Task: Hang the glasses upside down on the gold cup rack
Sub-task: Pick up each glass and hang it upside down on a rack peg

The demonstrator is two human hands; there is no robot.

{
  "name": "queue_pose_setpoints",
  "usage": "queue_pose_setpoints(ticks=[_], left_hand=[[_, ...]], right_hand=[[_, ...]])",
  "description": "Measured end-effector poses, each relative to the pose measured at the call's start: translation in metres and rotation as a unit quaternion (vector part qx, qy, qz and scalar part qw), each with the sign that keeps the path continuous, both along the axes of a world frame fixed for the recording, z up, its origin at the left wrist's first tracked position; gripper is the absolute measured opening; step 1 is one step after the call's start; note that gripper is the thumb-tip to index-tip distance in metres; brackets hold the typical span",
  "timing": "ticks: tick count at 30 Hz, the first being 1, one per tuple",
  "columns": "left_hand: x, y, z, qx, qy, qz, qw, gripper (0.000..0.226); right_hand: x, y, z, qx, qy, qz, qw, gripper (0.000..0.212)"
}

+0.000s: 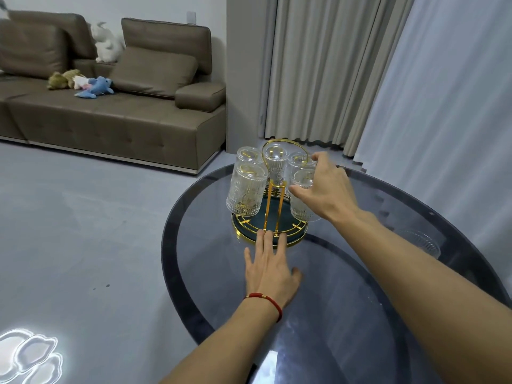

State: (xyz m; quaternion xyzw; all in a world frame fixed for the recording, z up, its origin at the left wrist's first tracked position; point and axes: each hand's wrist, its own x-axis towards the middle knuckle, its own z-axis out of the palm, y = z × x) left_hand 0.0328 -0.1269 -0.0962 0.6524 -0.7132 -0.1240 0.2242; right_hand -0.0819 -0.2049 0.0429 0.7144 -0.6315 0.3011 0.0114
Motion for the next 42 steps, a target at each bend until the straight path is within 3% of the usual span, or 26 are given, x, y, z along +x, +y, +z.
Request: queue_pose_setpoints(ticks=[7, 12, 14, 20, 24, 26, 30, 34, 36, 42], left_hand=[[0.0, 0.0, 0.002, -0.003, 0.003, -0.001, 1.0, 0.079], [-0.007, 0.005, 0.005, -0.009, -0.045, 0.014, 0.999, 0.08], [-0.013, 0.009, 0.01, -0.005, -0.069, 0.023, 0.997, 0.082], [-0.048, 0.026, 0.029, -0.094, -0.006, -0.056, 0.994, 0.062], [-0.062, 0.033, 0.031, -0.076, 0.092, -0.12, 0.986, 0.052], [-0.065, 0.034, 0.031, -0.077, 0.109, -0.12, 0.984, 0.05], [-0.068, 0.034, 0.028, -0.079, 0.123, -0.105, 0.984, 0.049], [-0.076, 0.032, 0.028, -0.072, 0.142, -0.098, 0.982, 0.047], [-0.08, 0.034, 0.028, -0.073, 0.145, -0.102, 0.981, 0.046], [-0.09, 0.037, 0.032, -0.05, 0.22, -0.099, 0.969, 0.05]], right_hand=[[-0.002, 0.002, -0.01, 0.015, -0.001, -0.016, 1.0, 0.08], [-0.009, 0.011, -0.01, 0.076, 0.023, 0.046, 0.996, 0.1], [-0.019, 0.023, -0.008, 0.08, 0.026, 0.059, 0.995, 0.099], [-0.066, 0.09, -0.025, 0.002, -0.086, 0.034, 0.996, 0.061], [-0.096, 0.138, -0.056, -0.043, -0.183, -0.032, 0.982, 0.029], [-0.11, 0.151, -0.07, -0.038, -0.231, -0.096, 0.968, 0.023], [-0.137, 0.148, -0.089, 0.011, -0.324, -0.218, 0.92, 0.051], [-0.147, 0.131, -0.107, 0.127, -0.281, -0.199, 0.93, 0.107], [-0.149, 0.121, -0.112, 0.124, -0.275, -0.199, 0.932, 0.109], [-0.151, 0.117, -0.115, 0.069, -0.296, -0.177, 0.936, 0.08]])
